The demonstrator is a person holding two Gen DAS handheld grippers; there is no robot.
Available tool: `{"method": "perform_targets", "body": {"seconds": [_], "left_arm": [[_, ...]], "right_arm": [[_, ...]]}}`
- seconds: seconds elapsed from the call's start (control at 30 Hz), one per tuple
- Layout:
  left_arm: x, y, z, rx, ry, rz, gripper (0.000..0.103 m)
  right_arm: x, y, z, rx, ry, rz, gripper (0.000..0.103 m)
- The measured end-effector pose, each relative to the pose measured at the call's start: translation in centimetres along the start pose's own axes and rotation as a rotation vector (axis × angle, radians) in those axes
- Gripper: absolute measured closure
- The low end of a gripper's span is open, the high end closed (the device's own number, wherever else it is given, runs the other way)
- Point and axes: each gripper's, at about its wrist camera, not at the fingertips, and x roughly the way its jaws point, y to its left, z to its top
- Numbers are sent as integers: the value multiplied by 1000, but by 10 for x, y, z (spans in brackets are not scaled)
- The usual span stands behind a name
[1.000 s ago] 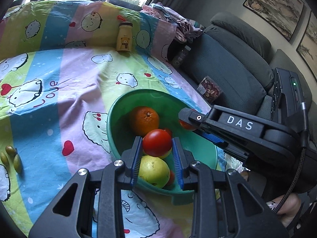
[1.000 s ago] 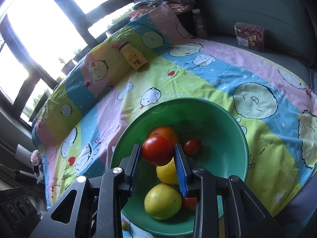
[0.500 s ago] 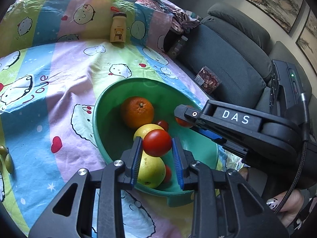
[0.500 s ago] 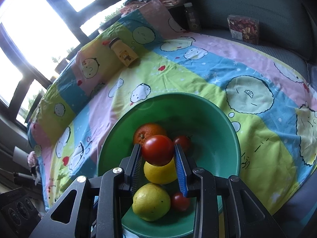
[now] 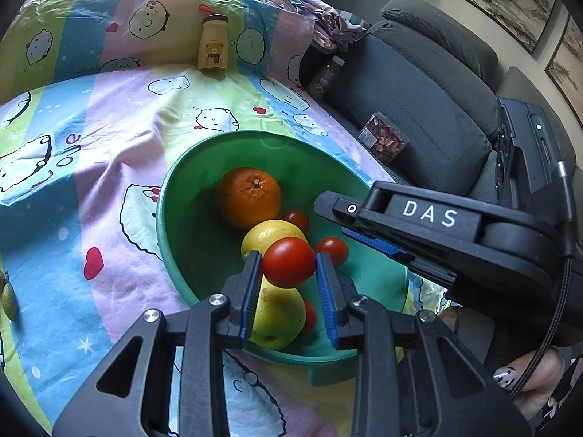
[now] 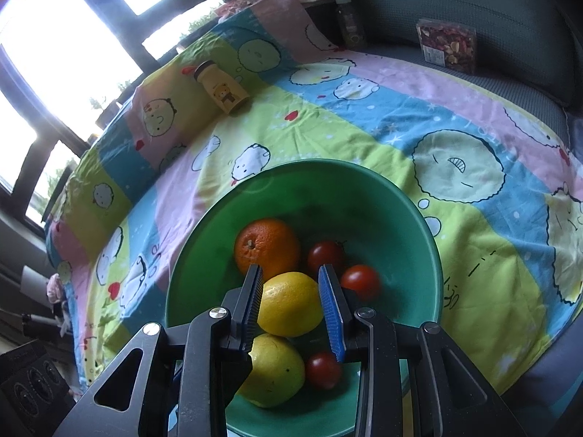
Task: Organize fruits
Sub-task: 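Withdraw the right tool from the basin toward the green olives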
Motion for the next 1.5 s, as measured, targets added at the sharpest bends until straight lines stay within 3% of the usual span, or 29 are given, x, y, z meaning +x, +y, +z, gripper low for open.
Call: {"method": "perform_targets", "body": {"seconds": [0.27, 0.33, 0.4, 0.5, 0.6, 0.7, 0.87, 1.2, 1.27, 1.5], "left_arm": [[0, -2, 0, -6, -12, 3, 73], [-2, -2, 0, -8, -17, -1, 68], [-6, -2, 0, -12, -29, -12, 53], [-14, -1, 0, -14, -43, -13, 42], [-24, 3, 1, -27, -62, 10, 33], [-39, 11, 1, -54, -89, 33, 30], [-72, 35, -1, -107, -155, 159, 27], [-128, 103, -16, -257, -207, 540, 23], [-136, 114, -20, -287, -211, 579, 23], [-155, 139, -34, -360, -217, 608, 22]], "right_arm": [[-1, 0, 1, -4, -8, -2, 68], [-3, 1, 1, -8, -14, -2, 68], [-5, 1, 1, -13, -19, -2, 68], [-8, 2, 1, -15, -26, 1, 67], [-11, 3, 1, -21, -31, -2, 61], [-14, 6, 1, -27, -38, 9, 54], [-18, 19, -2, -65, -50, 40, 43], [-15, 58, -15, -155, -19, 112, 34], [-15, 67, -19, -176, -20, 98, 34], [-7, 100, -33, -262, 13, 137, 33]]}}
